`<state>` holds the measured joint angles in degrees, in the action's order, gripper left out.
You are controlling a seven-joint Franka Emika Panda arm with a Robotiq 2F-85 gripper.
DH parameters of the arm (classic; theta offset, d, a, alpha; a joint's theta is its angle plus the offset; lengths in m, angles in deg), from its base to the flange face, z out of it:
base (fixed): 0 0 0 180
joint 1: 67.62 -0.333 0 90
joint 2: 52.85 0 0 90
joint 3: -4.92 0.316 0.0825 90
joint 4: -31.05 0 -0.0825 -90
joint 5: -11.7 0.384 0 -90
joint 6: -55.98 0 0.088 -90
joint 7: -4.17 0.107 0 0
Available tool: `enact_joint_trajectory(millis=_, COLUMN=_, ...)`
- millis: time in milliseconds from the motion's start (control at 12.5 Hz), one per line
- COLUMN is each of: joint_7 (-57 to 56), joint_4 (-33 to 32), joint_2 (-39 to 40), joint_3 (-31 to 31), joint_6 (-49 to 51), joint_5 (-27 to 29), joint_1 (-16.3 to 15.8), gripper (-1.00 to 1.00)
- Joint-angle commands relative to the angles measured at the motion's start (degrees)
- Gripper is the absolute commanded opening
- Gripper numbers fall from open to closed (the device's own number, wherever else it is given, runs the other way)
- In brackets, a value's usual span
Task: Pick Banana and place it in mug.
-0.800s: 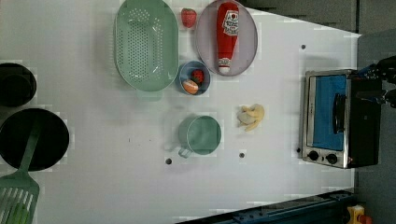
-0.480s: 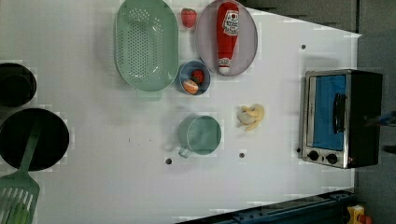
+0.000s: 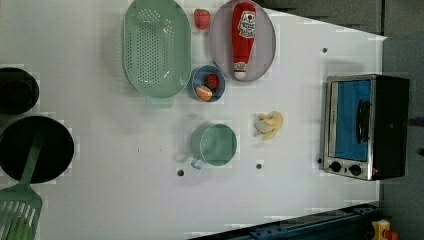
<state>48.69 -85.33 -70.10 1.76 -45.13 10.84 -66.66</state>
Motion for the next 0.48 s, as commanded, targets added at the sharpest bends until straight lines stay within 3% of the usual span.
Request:
enact_joint_trajectory(millis=80, joint_7=-3.21, joint_4=-9.31, joint_2=8.31, joint_3=0.37, joint_6=-9.62, joint_5=-0.15, joint_1=-0.62, gripper=1.0)
enact_joint_trajectory(millis=480, joint_7=-4.25, joint_4=-20.38, joint_2=17.57, joint_3=1.07, joint_6=-30.66, joint_5=-0.16, joint_1=-0.63, gripper=1.0)
